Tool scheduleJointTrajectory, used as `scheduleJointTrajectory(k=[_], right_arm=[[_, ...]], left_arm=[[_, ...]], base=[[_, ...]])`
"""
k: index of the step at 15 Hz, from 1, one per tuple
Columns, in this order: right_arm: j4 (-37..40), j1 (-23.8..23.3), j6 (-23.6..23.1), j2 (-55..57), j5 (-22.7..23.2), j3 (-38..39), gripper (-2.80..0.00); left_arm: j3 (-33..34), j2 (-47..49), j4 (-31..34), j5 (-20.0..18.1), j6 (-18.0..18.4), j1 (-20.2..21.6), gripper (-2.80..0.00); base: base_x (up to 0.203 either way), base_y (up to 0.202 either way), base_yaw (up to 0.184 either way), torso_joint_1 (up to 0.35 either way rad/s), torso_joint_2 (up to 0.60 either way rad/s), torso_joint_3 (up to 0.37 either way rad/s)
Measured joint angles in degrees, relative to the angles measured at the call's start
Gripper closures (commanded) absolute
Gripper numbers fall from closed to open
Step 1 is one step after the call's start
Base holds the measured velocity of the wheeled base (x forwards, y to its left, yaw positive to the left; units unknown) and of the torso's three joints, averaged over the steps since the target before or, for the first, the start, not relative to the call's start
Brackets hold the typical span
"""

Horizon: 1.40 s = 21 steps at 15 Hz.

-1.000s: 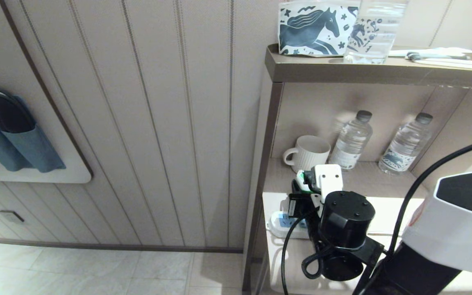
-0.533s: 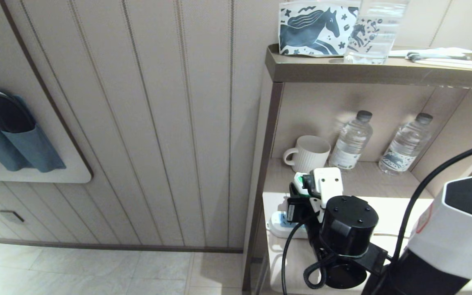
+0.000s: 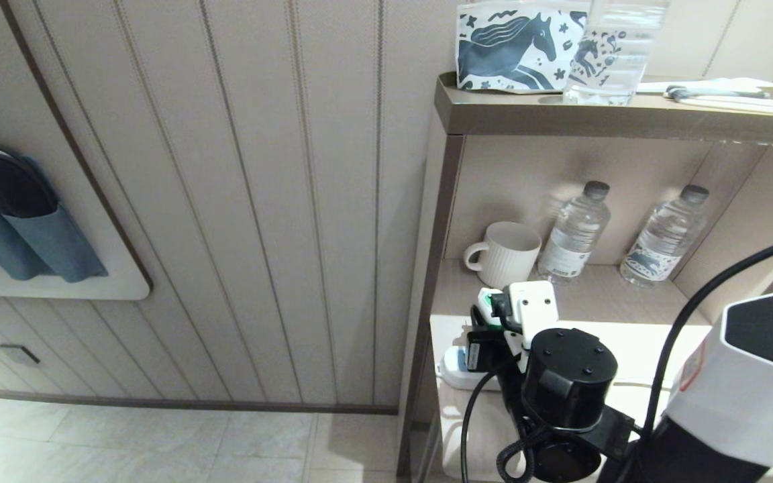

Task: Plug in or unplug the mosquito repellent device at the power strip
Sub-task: Place the mosquito repellent liquid on the table

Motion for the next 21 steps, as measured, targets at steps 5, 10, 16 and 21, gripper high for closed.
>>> scheduleJointTrajectory(k=[5, 10, 16, 21], right_arm=[[-0.02, 0.07, 0.02, 0.44, -0.11, 0.02, 0.00], [0.00, 0.00, 0.02, 0.52, -0.30, 0.13, 0.00], [0.02, -0.04, 0.02, 0.18, -0.36, 0.69, 0.00], [0.02, -0.04, 0.26, -0.23, -0.37, 1.35, 0.00]], left_arm=[[0.00, 0.00, 0.00, 0.00, 0.00, -0.01, 0.00], [0.00, 0.00, 0.00, -0.02, -0.02, -0.02, 0.00], [0.00, 0.00, 0.00, 0.00, -0.01, 0.00, 0.00], [0.00, 0.00, 0.00, -0.05, 0.01, 0.00, 0.00]], base=[[0.000, 0.000, 0.000, 0.000, 0.00, 0.000], [0.000, 0.000, 0.000, 0.000, 0.00, 0.000], [0.000, 0.000, 0.000, 0.000, 0.00, 0.000], [0.000, 0.000, 0.000, 0.000, 0.00, 0.000]])
